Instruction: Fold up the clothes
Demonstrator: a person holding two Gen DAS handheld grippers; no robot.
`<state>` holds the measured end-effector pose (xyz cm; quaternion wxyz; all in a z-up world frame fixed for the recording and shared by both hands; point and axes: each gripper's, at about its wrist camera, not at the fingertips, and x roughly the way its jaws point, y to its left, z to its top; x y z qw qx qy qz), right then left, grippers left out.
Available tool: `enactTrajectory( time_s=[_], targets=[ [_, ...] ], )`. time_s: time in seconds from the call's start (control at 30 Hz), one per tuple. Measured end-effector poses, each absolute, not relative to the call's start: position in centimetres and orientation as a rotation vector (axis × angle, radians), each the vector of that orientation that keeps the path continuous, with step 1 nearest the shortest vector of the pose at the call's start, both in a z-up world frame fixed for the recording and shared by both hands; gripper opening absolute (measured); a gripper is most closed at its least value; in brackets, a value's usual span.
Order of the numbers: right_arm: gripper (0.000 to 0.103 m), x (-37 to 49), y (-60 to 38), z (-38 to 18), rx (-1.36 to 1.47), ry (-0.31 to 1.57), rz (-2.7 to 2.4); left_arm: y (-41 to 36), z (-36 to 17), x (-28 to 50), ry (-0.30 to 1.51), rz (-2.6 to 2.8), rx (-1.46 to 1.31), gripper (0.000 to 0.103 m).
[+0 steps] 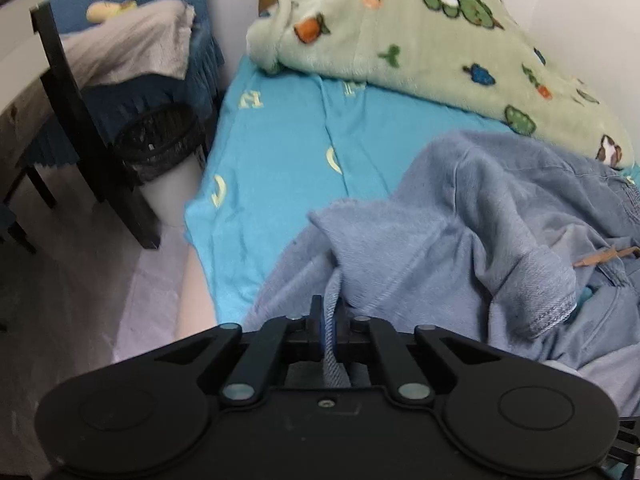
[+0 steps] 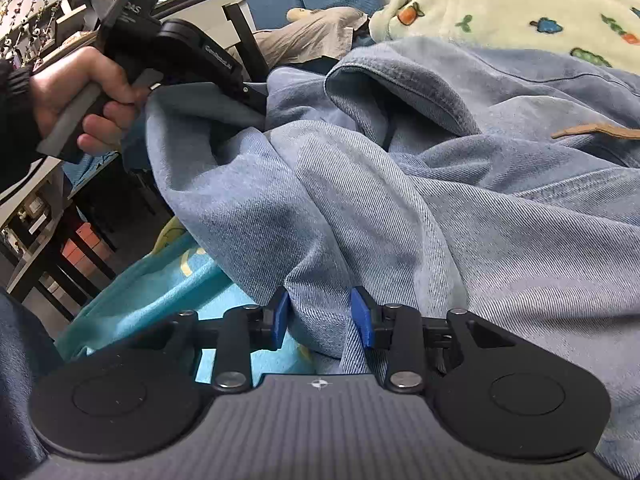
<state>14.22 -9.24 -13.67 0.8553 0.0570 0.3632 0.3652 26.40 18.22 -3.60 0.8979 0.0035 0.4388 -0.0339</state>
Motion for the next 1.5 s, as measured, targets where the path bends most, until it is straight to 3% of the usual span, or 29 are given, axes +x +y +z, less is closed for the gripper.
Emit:
enactTrajectory(
  time_s=[0.43, 0.67, 0.9, 1.23, 1.5],
  targets=[
    [0.036, 13.2, -9.0, -13.3, 0.115, 0.753, 0.735, 24.7, 2.0, 13.4, 0.619, 0.169, -0.324, 0.001],
    [0.036, 11.6, -8.8, -13.2, 0.056, 0.763, 0.73, 31.1, -3.5, 4.5, 0.63, 0.335, -0.744, 0.001],
    [0.035, 11.1, -9.8, -13.0, 0.086, 0.786, 0.675, 37.1, -10.6, 0.8, 0.665, 0.406, -1.231, 0.002],
    [0.035, 11.0, -12.0, -11.6, 0.187, 0.748, 0.526, 38.0, -10.0, -2.5, 0.605, 0.344, -1.229, 0.001],
    [0.035, 12.1, -13.0, -11.8, 0.246, 0.737, 0.491, 39.4, -13.8, -1.6, 0.624, 0.331, -1.405, 0.006]
  ],
)
